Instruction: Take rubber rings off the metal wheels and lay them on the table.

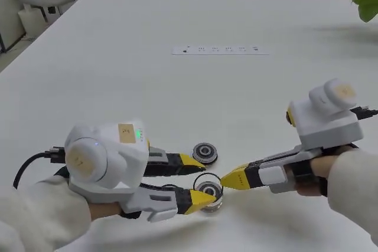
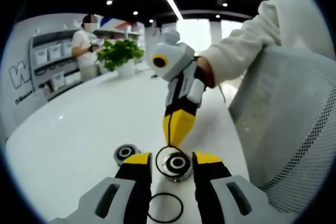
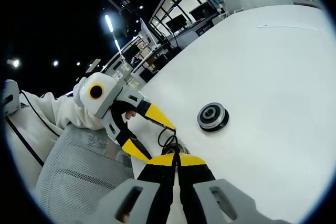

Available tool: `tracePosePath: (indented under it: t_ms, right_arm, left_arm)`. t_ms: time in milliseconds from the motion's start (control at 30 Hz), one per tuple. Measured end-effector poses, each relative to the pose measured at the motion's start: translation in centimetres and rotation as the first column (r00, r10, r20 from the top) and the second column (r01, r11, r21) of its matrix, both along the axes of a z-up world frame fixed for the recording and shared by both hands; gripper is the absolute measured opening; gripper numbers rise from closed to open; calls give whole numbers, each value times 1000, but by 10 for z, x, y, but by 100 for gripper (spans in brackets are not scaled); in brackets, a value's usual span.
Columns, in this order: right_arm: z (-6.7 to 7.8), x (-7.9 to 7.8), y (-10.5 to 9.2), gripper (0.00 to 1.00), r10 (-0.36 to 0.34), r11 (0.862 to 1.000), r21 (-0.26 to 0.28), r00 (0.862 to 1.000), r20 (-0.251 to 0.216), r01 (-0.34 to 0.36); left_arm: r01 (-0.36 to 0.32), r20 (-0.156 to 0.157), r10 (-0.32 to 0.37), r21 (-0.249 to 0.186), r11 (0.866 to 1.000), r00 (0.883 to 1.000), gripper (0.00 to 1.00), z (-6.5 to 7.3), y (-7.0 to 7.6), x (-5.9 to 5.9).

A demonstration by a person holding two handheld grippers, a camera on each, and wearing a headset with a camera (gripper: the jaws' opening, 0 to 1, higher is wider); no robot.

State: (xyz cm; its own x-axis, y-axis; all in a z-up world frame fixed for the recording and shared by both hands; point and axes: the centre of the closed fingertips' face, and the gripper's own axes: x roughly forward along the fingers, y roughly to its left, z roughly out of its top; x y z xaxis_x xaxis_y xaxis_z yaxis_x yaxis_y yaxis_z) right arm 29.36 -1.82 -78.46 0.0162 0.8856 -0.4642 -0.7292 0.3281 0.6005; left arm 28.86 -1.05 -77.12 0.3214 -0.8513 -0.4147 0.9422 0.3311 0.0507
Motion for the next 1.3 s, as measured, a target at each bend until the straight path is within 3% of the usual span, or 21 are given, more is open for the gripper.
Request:
tracePosePath:
  t_ms: [267, 467, 667, 1167, 1300]
  right_arm:
    - [3, 1, -1, 0, -9, 1000, 6, 1000, 3, 9]
    - [4, 2, -1, 0, -15, 1000, 10, 1000, 3, 15]
    - [4, 3, -2, 0, -19, 1000, 8, 1000, 3, 19]
    - [-2, 4, -7, 0, -30, 999, -11, 1000, -7, 30]
    - [-5, 4, -9, 0, -34, 999, -20, 999, -12, 33]
  left_arm:
    - [-19, 4, 19, -21, 1000, 1000, 43, 11, 3, 3]
    - [-33, 28, 34, -35, 999, 999, 48, 23, 6, 7]
    - [-29, 49, 29, -11, 1000, 998, 56, 25, 9, 7]
    - [-54, 43, 55, -22, 998, 998, 68, 34, 19, 8]
    - [-54, 39, 53, 1, 999, 998, 69, 29, 21, 7]
